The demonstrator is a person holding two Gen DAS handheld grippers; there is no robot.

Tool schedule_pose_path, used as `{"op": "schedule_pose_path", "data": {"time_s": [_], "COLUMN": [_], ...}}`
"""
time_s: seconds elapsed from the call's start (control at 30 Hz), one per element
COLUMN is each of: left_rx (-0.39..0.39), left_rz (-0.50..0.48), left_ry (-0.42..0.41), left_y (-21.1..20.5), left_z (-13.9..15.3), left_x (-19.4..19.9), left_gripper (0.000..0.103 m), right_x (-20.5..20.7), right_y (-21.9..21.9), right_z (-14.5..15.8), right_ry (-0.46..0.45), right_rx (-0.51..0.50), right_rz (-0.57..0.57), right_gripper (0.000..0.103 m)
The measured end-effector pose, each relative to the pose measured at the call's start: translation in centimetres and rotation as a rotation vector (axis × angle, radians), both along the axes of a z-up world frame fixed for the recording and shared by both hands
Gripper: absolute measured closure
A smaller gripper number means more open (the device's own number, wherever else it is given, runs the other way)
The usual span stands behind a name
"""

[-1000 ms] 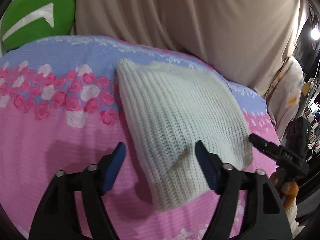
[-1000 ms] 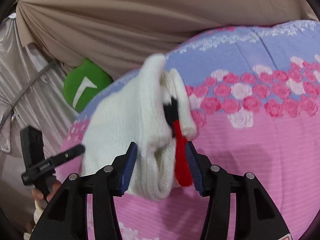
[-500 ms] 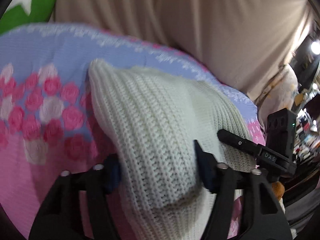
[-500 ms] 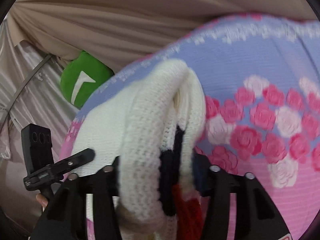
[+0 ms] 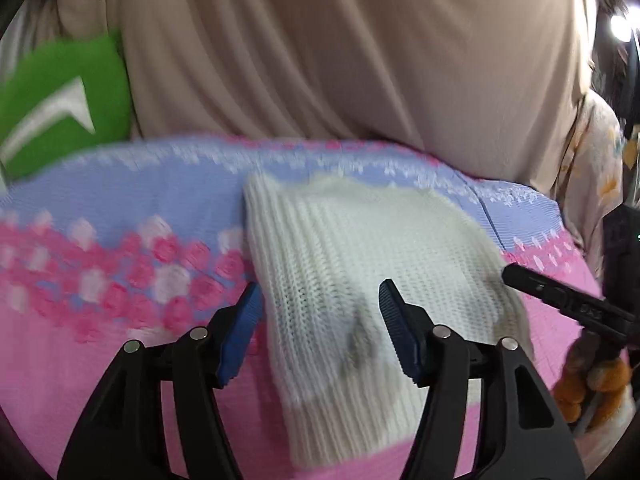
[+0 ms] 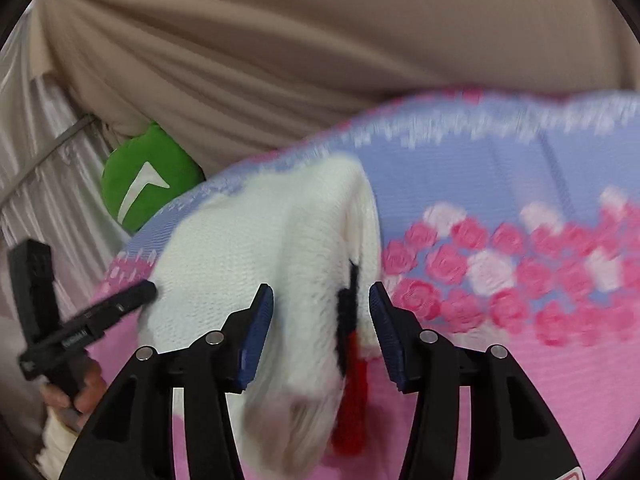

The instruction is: Fold small clothes

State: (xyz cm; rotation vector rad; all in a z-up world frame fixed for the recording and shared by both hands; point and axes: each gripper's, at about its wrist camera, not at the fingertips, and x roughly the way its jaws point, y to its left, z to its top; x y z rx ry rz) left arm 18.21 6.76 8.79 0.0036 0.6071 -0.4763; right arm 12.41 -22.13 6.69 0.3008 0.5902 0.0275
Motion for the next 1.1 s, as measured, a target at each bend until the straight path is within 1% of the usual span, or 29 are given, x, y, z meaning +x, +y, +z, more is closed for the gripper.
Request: {"op": "schedule_pose_path", "data": {"time_s": [0.03, 0.07, 0.1, 0.13, 0.2, 0.23, 0.27, 0.3, 0.33, 0.37, 0.4, 0.47, 0.53, 0.6, 0.63, 0.7, 0.73, 0.77, 0.8, 0.83, 0.87, 0.9, 0.93, 0.97, 1.03, 1.1], "left_rx": [0.017, 0.036, 0.054, 0.074, 0.119, 0.143, 0.171, 0.191, 0.194, 0.185, 0.17, 0.181, 0.189, 0.176, 0.17, 0.178, 0.186, 0.188, 0.189, 0.192, 0.193, 0.193, 0.2, 0.21, 0.231, 0.242], "left_rz": [0.014, 0.03, 0.039, 0.049, 0.068, 0.085, 0.116, 0.146, 0.165, 0.171, 0.179, 0.197, 0.228, 0.251, 0.264, 0.289, 0.303, 0.312, 0.317, 0.323, 0.326, 0.324, 0.33, 0.336, 0.348, 0.352], "left_ry": [-0.031, -0.051, -0.053, -0.037, 0.007, 0.024, 0.042, 0.054, 0.077, 0.099, 0.112, 0.096, 0.076, 0.074, 0.07, 0.062, 0.053, 0.046, 0.042, 0.045, 0.052, 0.058, 0.061, 0.059, 0.05, 0.049], "left_y": [0.0, -0.1, -0.4, -0.9, -1.8, -1.9, -1.9, -1.5, -1.4, -1.4, -1.2, -1.1, -1.3, -1.3, -1.3, -1.5, -1.7, -1.8, -1.9, -2.1, -2.3, -2.5, -2.7, -3.0, -3.5, -4.0], "left_z": [0.6, 0.9, 0.8, 0.3, -1.5, -2.2, -3.2, -4.2, -5.2, -6.0, -6.4, -6.4, -6.0, -5.8, -5.9, -6.2, -6.3, -6.4, -6.5, -6.7, -6.9, -7.2, -7.3, -7.4, -7.5, -7.6], "left_x": [-1.2, -2.3, -2.9, -3.4, -3.4, -3.2, -3.1, -3.0, -2.5, -2.1, -1.9, -2.3, -3.2, -4.2, -4.7, -5.7, -6.3, -6.8, -7.1, -7.6, -8.0, -8.4, -8.9, -9.3, -10.1, -10.7], "left_gripper": [0.039, 0.038, 0.038, 0.038, 0.039, 0.038, 0.039, 0.039, 0.038, 0.038, 0.038, 0.037, 0.037, 0.032, 0.026, 0.019, 0.013, 0.011, 0.011, 0.01, 0.01, 0.01, 0.009, 0.009, 0.007, 0.007], "right_x": [-1.2, -2.1, -2.6, -2.8, -2.1, -1.4, -1.0, -0.7, -0.6, -0.3, -0.3, -0.5, -1.7, -3.5, -4.4, -5.7, -6.3, -6.8, -7.2, -7.6, -7.8, -8.3, -8.7, -9.2, -9.8, -10.0], "right_y": [1.1, 1.9, 2.8, 3.7, 4.4, 4.2, 3.6, 2.8, 1.8, 1.3, 1.3, 2.2, 3.0, 3.7, 4.1, 4.6, 4.8, 4.9, 5.0, 5.1, 5.2, 5.4, 5.7, 6.1, 6.7, 7.2], "right_z": [0.7, 0.9, 0.9, 0.4, -1.5, -2.9, -4.1, -4.8, -4.9, -4.9, -4.9, -4.8, -4.3, -3.9, -3.9, -4.2, -4.7, -5.2, -5.6, -6.2, -6.6, -6.7, -6.6, -6.5, -6.4, -6.4], "right_ry": [-0.018, -0.025, -0.021, -0.005, 0.064, 0.111, 0.144, 0.149, 0.137, 0.144, 0.151, 0.148, 0.119, 0.081, 0.074, 0.067, 0.071, 0.078, 0.088, 0.099, 0.111, 0.116, 0.104, 0.089, 0.075, 0.074], "right_rx": [-0.027, -0.053, -0.079, -0.111, -0.183, -0.239, -0.282, -0.286, -0.24, -0.2, -0.199, -0.25, -0.235, -0.207, -0.206, -0.209, -0.212, -0.211, -0.204, -0.192, -0.19, -0.203, -0.215, -0.235, -0.275, -0.285], "right_rz": [0.021, 0.038, 0.053, 0.068, 0.066, 0.039, 0.007, -0.006, -0.002, 0.0, 0.0, -0.014, -0.027, -0.037, -0.046, -0.065, -0.077, -0.086, -0.094, -0.103, -0.113, -0.13, -0.142, -0.164, -0.191, -0.178], "right_gripper": [0.065, 0.077, 0.083, 0.091, 0.098, 0.103, 0.103, 0.103, 0.103, 0.103, 0.103, 0.103, 0.103, 0.1, 0.096, 0.082, 0.071, 0.061, 0.057, 0.049, 0.045, 0.045, 0.037, 0.028, 0.021, 0.021]}}
